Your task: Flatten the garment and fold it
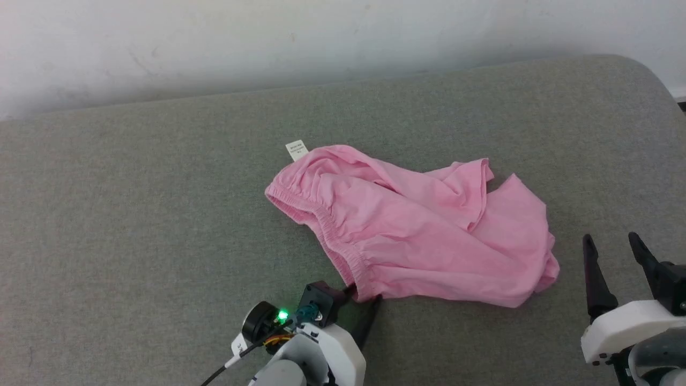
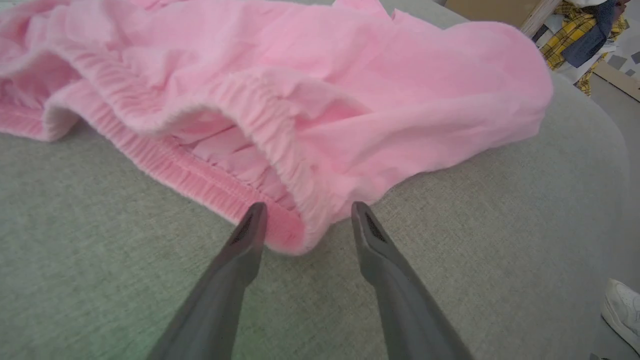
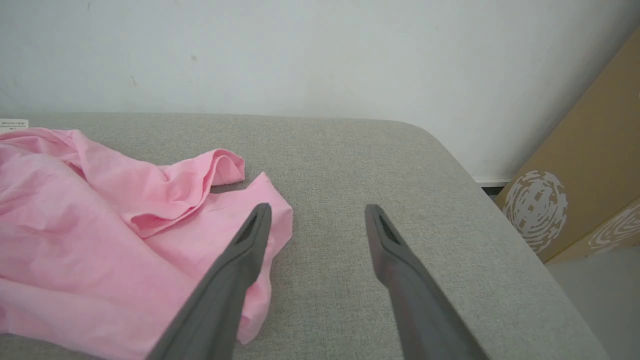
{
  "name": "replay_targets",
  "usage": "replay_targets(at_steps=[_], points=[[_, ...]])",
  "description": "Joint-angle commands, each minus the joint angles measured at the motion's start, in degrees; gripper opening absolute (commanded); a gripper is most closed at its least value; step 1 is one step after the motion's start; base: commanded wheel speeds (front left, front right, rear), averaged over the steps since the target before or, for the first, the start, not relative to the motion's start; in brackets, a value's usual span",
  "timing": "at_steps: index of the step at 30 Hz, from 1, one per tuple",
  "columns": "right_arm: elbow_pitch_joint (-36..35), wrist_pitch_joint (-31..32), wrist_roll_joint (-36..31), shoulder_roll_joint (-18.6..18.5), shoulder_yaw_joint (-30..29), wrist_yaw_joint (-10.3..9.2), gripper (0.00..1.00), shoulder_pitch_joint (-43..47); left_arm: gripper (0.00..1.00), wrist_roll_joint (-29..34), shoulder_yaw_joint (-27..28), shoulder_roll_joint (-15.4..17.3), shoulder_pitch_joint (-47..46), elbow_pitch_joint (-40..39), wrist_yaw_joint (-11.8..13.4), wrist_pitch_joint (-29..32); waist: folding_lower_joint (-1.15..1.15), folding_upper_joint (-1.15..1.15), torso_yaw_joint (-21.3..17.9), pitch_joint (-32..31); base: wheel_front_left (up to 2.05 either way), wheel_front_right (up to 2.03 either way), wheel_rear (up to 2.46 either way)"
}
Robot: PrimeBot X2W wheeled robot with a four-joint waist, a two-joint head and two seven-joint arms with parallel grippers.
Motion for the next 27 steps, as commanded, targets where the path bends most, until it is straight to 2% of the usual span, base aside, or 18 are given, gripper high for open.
replay_targets(at_steps=[1,7,13,18,25,26,27], points=[[0.27,-0.46,0.29,0.23,0.18,-0.11,1.0,-0.8,0.0,-0.44,-0.28,-0.04,-0.79,0.52,0.08,-0.26,-0.01,0.0,0.29,0.24,0.0,0.0,0.0],[1.14,-0.19,0.05,0.21,0.74,-0.11,1.0,-0.62,0.0,-1.66,0.58,0.43,-0.14,0.58,0.59,-3.04,-0.01,0.0,2.84,-1.07,0.0,0.0,0.0],[1.32,1.45,0.4,-0.79,2.13,-0.11,1.0,0.21,0.0,-3.06,2.74,2.27,2.85,-2.72,2.47,-5.15,-0.01,0.0,6.46,-3.15,0.0,0.0,0.0],[1.66,4.54,1.82,-2.75,4.94,-0.11,1.0,1.93,0.0,-4.58,5.01,4.31,6.71,-5.77,4.89,-4.42,-0.01,0.0,9.77,-4.18,0.0,0.0,0.0],[1.55,9.56,3.31,-6.68,9.43,-0.11,1.0,1.92,0.0,-5.8,6.05,5.53,9.88,-7.57,6.89,-2.3,-0.01,0.0,13.59,-3.77,0.0,0.0,0.0],[1.31,10.05,3.46,-7.43,10.44,-0.11,1.0,1.37,0.03,-5.82,5.88,5.49,9.91,-7.34,7.04,-1.66,-0.01,0.0,14.02,-3.63,0.0,0.0,0.0],[1.13,10.56,3.69,-8.29,11.56,-0.11,1.0,0.65,0.25,-5.92,5.78,5.33,9.83,-7.2,7.18,-1.23,-0.01,0.0,14.37,-3.52,0.0,0.0,0.0]])
